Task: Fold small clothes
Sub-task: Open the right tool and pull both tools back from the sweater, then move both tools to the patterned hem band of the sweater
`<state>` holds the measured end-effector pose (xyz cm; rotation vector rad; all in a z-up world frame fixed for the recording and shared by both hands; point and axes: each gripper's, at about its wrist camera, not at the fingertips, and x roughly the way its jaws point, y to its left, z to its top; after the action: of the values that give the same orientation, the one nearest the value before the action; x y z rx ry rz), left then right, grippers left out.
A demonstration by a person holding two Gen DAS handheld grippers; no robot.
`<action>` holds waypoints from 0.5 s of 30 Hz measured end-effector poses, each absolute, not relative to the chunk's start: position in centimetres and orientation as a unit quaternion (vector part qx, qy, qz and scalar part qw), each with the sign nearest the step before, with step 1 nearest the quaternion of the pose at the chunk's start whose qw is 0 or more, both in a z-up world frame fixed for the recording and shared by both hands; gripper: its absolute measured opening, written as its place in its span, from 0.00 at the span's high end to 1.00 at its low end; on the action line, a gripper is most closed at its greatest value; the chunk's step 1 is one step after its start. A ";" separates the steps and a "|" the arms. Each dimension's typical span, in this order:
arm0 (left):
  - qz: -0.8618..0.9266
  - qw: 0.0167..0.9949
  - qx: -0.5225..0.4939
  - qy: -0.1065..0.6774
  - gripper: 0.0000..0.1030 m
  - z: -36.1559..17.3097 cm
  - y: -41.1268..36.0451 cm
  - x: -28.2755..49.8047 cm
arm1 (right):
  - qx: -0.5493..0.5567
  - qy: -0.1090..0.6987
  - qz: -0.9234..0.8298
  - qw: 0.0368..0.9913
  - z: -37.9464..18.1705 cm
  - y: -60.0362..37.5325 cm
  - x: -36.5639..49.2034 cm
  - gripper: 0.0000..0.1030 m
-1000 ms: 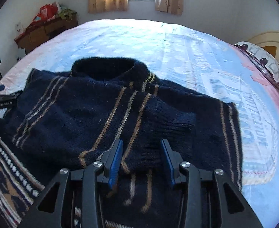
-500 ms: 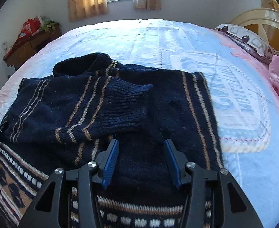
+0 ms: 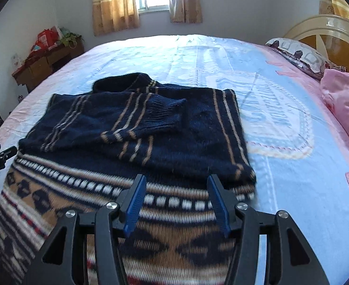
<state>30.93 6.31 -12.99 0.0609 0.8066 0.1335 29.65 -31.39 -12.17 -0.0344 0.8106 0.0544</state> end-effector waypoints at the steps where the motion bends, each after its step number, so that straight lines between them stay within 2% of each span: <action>1: 0.060 0.920 0.028 0.387 0.00 -12.5 6.3 30.1 | -0.017 0.393 0.030 0.919 -12.1 -31.3 29.0 0.47; 8: 0.034 0.930 0.039 0.364 0.00 -10.8 5.9 25.4 | -0.025 0.390 0.048 0.919 -11.3 -30.7 24.2 0.47; 15: 0.015 0.930 0.048 0.365 0.00 -11.3 6.0 20.9 | -0.029 0.391 0.061 0.918 -10.8 -30.3 19.7 0.46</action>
<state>20.91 6.00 -11.34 0.0975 0.7474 0.0312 19.71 -30.33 -10.81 -0.0595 0.8040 0.1247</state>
